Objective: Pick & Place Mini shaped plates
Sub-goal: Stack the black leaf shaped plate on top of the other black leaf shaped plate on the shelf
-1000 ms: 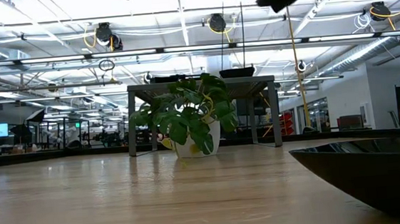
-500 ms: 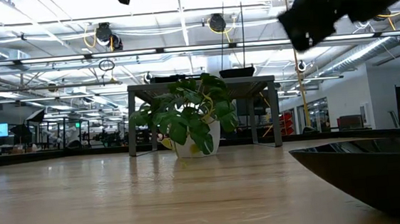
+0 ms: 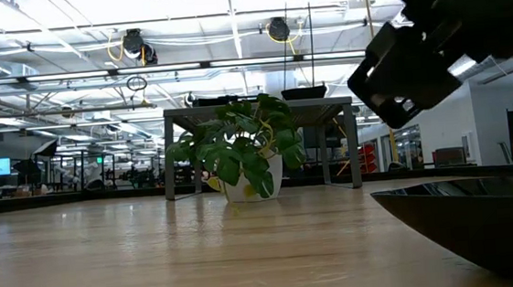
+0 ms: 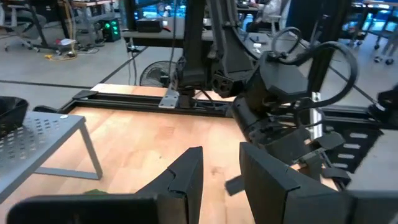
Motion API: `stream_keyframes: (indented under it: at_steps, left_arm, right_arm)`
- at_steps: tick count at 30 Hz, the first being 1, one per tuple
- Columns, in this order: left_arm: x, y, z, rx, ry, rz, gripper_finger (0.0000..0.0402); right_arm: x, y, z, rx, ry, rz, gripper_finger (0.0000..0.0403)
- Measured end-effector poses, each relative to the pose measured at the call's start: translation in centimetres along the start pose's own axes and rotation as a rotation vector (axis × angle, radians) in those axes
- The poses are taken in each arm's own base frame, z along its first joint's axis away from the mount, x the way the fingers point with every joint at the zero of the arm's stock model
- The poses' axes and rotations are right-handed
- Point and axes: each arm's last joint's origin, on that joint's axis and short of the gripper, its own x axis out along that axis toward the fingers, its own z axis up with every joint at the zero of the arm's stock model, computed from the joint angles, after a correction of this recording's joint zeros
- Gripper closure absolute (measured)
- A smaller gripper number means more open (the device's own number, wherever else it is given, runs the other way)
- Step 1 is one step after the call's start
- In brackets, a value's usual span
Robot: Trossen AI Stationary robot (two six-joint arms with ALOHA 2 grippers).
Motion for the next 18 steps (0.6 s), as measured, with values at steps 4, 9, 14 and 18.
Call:
stream_keyframes:
  at_steps: [4, 9, 14, 18]
  left_arm:
    - [-0.3, -0.7, -0.2, 0.014, 0.014, -0.024, 0.0293]
    - [-0.5, -1.1, -0.3, 0.038, 0.018, -0.04, 0.0293]
    - [-0.5, -1.1, -0.3, 0.056, 0.018, -0.04, 0.0293]
    - [-0.5, -1.1, -0.3, 0.054, 0.015, -0.035, 0.0293]
  right_arm:
    - [0.6, 0.1, -0.5, 0.005, 0.021, -0.039, 0.0216]
    - [0.8, 0.6, -1.7, 0.015, 0.098, -0.04, 0.0216]
    - [0.7, 0.9, -2.6, 0.015, 0.187, -0.009, 0.0215]
    - [0.7, 0.8, -2.6, -0.001, 0.188, -0.025, 0.0215]
